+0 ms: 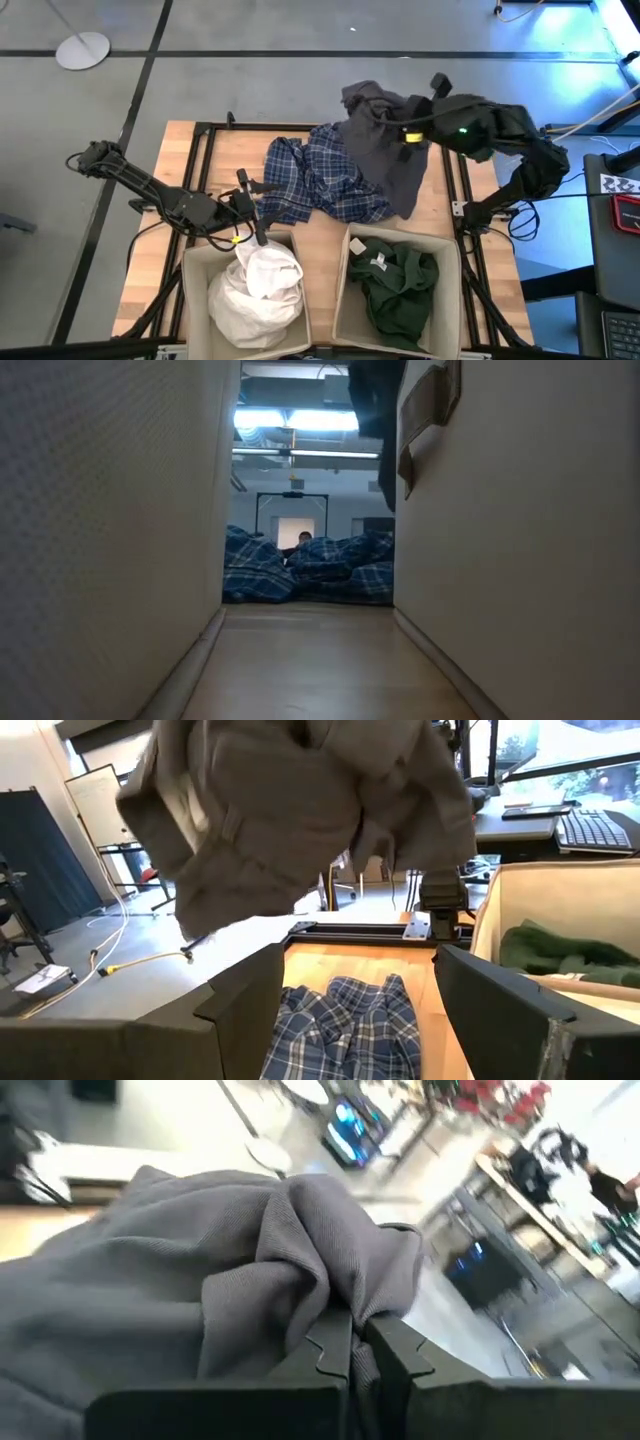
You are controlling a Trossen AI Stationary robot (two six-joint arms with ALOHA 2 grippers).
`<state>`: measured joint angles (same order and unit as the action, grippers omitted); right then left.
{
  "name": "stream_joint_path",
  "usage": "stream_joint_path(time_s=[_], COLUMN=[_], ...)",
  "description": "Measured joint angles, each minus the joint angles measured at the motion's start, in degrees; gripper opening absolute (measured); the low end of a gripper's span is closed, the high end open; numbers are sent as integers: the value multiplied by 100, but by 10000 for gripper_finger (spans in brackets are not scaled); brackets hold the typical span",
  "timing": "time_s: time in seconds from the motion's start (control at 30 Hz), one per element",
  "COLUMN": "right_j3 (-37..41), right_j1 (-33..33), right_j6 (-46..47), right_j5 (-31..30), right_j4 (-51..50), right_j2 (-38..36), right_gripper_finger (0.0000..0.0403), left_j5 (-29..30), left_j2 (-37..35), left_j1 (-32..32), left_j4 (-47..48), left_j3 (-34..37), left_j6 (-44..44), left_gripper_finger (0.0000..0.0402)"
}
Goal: Sort clothes
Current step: Put the black shirt into the right laundry organizer
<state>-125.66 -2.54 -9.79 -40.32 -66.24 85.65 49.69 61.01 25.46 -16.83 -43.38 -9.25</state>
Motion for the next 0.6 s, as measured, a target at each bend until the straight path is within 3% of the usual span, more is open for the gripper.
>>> stream_joint_path(time_s=[0.3, 0.43, 0.6], right_j3=[-911, -914, -910], right_j1=[-1093, -1691, -2450], right_j6=[-93, -24, -12], right_j5=[-266, -303, -783], right_j4=[-3, 227, 284], right_j2=[0, -31, -36], right_gripper_finger=[16, 16, 17], left_j5=[2, 1, 1], left_j2=[0, 0, 0], left_j1=[1, 0, 0], left_j4=[1, 1, 10], left_j3=[0, 0, 0], left_j6=[-49, -49, -30], left_gripper_finger=[251, 251, 251])
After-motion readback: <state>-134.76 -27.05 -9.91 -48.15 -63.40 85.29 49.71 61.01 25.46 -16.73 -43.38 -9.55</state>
